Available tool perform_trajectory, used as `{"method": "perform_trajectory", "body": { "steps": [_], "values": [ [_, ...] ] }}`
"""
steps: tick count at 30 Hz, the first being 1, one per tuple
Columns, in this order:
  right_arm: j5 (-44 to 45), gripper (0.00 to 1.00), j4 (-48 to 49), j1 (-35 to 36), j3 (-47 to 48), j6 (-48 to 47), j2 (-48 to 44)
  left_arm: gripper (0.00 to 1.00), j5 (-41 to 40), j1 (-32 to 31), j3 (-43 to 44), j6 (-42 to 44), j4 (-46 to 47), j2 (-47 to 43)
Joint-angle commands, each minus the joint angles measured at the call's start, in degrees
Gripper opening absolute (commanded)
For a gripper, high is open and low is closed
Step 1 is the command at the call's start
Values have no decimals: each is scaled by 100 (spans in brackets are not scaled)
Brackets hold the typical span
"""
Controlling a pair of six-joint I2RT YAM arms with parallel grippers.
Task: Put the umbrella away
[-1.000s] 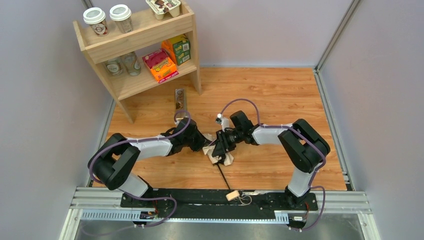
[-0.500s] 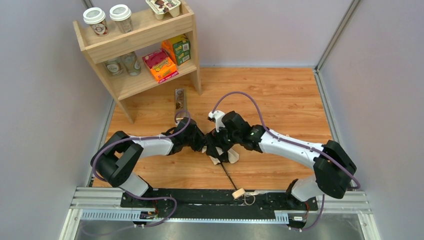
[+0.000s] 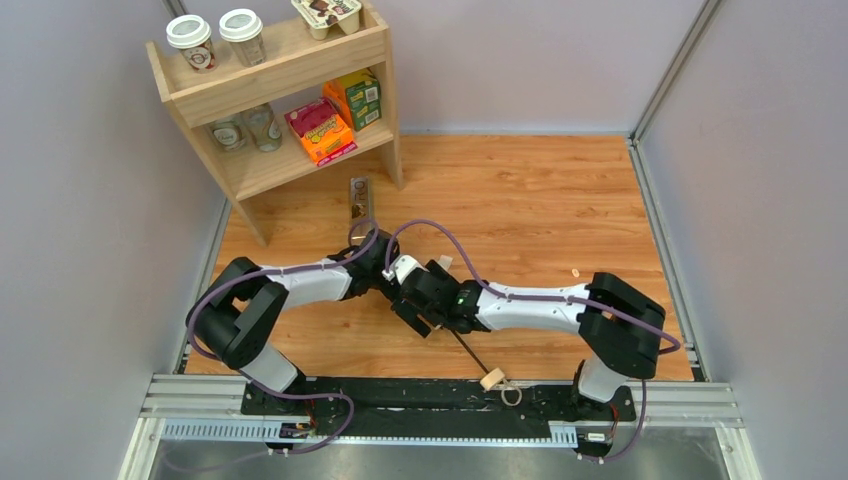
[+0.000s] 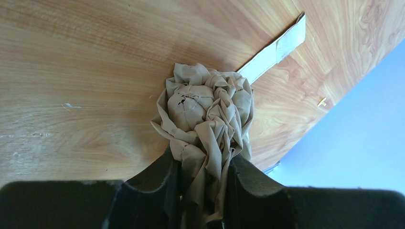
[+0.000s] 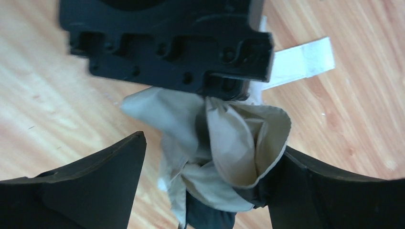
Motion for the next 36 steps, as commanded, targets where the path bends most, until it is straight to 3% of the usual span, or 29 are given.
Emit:
{"method": "perform_trajectory", "body": {
  "steps": [1,4,8,12,13,15,24,29,36],
  "values": [
    [1067,84,390,1,-83,-88,346,0,-26,-21,-147,-153,-1295,406],
    [1050,71,487,-25,-101,17,610,0,-8,-21,-121,-119,-1269,381],
    [778,45,750,-113,-320,166,708,0,-96,-21,-182,74,-1084,223],
    [252,16,953,-315,-575,298,585,48,-280,-21,-296,461,-733,-66],
    [76,9,1014,-402,-654,298,524,76,-351,-12,-340,601,-559,-146],
    [-512,0,1224,-578,-829,220,383,80,-631,-12,-525,829,-277,-462],
    [-3324,0,1612,-1457,-1068,175,154,80,-1063,-4,-753,1762,-223,-1596],
    [-4134,0,1788,-1739,-1103,290,312,81,-1063,14,-1315,1701,769,-2281],
    [-4820,0,2105,-2003,-1103,544,505,81,-941,14,-1290,1535,779,-2160]
  ]
}}
